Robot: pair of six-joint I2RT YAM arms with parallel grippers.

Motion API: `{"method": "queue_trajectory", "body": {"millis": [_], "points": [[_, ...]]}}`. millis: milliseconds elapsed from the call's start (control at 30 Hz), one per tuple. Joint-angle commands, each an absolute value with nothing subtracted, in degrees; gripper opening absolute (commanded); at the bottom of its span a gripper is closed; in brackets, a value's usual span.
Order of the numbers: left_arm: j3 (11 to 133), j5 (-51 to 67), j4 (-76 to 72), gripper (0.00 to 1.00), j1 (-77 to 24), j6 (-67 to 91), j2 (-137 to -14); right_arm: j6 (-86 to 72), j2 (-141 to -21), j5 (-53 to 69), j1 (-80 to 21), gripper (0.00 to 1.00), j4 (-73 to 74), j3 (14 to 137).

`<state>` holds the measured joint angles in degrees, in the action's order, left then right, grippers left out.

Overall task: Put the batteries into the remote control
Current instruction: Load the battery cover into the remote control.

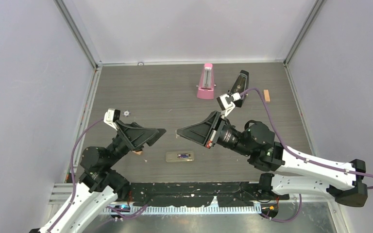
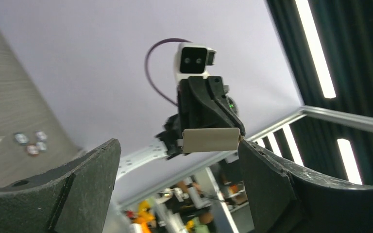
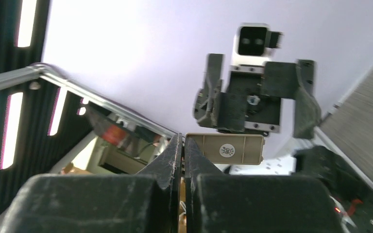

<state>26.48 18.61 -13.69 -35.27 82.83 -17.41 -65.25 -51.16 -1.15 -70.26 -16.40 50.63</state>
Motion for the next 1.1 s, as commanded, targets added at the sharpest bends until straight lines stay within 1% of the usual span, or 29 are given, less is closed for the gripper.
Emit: {"method": "queue_trajectory", "body": {"millis": [0, 200, 333, 433, 700, 833, 933, 1000, 1067], "points": [[29.42, 18.68, -27.18, 0.92, -35.44, 95.16, -19.38, -67.45, -53.76, 0.98, -70.2, 0.05, -29.16, 54.96], [31.96, 15.65, -28.06, 0.91, -35.52, 99.36, -20.09, -68.68, -58.62, 1.97, -70.14, 0.05, -35.19, 58.7], [34.73, 19.17, -27.89, 0.88, -35.54, 100.85, -23.07, -70.08, -62.21, 3.06, -70.15, 0.05, -36.67, 61.45], [34.94, 20.01, -29.65, 0.83, -35.58, 101.96, -24.06, -71.29, -64.78, 4.28, -70.21, 0.05, -37.88, 62.79], [35.37, 19.58, -29.91, 0.65, -35.55, 102.12, -23.53, -75.23, -67.77, 5.88, -70.13, 0.05, -42.68, 62.23], [35.15, 20.29, -30.26, 0.53, -35.61, 101.99, -23.53, -76.08, -68.02, 5.49, -70.13, 0.05, -44.12, 61.26], [34.29, 20.38, -31.53, 0.42, -35.51, 102.5, -23.53, -76.51, -67.82, 4.75, -70.09, 0.05, -43.98, 60.52], [33.73, 19.82, -31.71, 0.38, -35.58, 102.52, -23.24, -77.23, -67.71, 4.58, -69.99, 0.05, -43.94, 60.13], [33.66, 19.53, -31.77, 0.37, -35.52, 102.36, -23.1, -77.92, -67.83, 4.73, -69.84, 0.05, -44.02, 59.86]]}}
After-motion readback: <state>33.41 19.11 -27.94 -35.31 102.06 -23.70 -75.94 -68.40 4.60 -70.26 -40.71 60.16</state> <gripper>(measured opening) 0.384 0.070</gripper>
